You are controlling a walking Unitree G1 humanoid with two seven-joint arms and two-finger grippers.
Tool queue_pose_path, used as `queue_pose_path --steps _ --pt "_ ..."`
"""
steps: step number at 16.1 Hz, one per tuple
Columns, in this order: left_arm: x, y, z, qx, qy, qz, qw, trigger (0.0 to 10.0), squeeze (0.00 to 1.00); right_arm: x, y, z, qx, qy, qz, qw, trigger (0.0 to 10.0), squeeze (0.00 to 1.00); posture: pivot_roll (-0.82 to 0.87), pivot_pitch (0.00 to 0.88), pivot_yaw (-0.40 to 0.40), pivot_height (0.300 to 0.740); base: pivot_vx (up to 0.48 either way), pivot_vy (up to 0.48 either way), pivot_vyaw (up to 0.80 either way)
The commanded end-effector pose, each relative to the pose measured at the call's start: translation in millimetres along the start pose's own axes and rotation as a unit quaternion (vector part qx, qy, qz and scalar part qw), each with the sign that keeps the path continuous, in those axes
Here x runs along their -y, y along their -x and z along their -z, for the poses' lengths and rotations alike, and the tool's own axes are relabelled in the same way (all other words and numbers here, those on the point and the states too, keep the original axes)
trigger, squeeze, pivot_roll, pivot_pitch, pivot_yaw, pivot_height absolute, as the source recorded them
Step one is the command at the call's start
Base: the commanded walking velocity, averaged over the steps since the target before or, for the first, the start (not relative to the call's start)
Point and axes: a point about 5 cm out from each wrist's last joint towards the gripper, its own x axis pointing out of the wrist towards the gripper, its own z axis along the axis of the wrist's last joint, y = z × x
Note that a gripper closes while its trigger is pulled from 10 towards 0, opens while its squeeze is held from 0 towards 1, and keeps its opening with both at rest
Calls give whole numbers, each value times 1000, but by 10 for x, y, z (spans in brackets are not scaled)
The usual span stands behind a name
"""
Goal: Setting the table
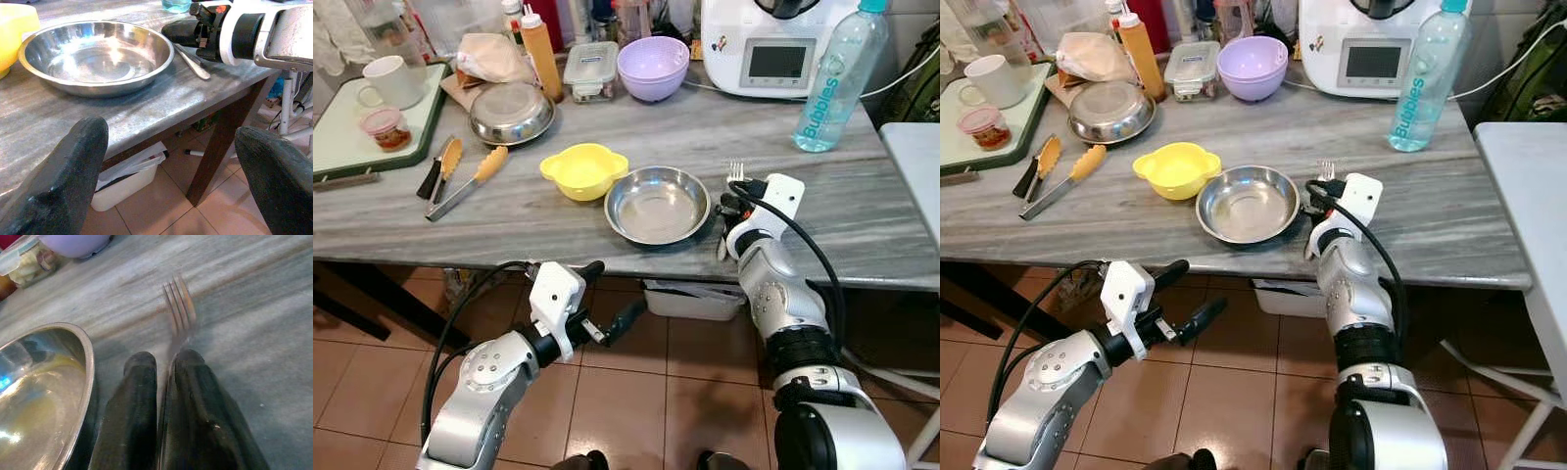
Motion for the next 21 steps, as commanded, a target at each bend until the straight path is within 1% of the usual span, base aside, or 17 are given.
queue_pose_path --steps 1,8,10,12,13,14,17,18,19,20,21 --pt "-8 13 16 -4 -2 -2 1000 10000 0 17 15 168 -35 -6 5 999 10000 1000 -2 163 95 740 0 0 0" --pt "0 9 34 -7 0 -4 1000 10000 0 98 39 167 -29 4 15 999 10000 1000 -2 164 96 740 0 0 0" --pt "0 8 40 -9 0 -5 1000 10000 0 123 59 130 -18 17 18 1000 10000 1000 -1 163 96 740 0 0 0" --pt "0 2 50 -11 1 -6 1000 10000 0 169 80 120 -17 20 26 999 10000 1000 -6 165 100 740 0 0 0" --pt "3 -1 54 -11 1 -6 1000 10000 0 214 79 127 -24 21 31 999 10000 1000 -6 165 100 740 0 0 0" --pt "4 -4 56 -12 2 -6 1000 10000 0 244 73 124 -31 29 35 998 10000 0 -6 165 100 740 0 0 0" --pt "4 -2 56 -12 1 -5 1000 10000 0 294 61 94 -37 47 53 997 10000 0 -8 167 103 740 0 0 0" --pt "2 -2 57 -12 1 -6 1000 10000 0 320 58 88 -41 54 64 996 1765 0 -8 166 102 740 0 0 0" --pt "-1 -1 61 -13 2 -7 1000 10000 0 343 56 103 -51 60 71 994 157 0 -4 166 101 740 0 0 0" --pt "-3 3 63 -13 2 -8 1000 10000 0 358 54 122 -61 67 75 993 667 0 -3 166 101 740 0 0 0" --pt "-4 4 63 -13 3 -8 1000 10000 0 367 53 119 -61 67 76 993 0 0 -3 166 101 740 0 0 0"
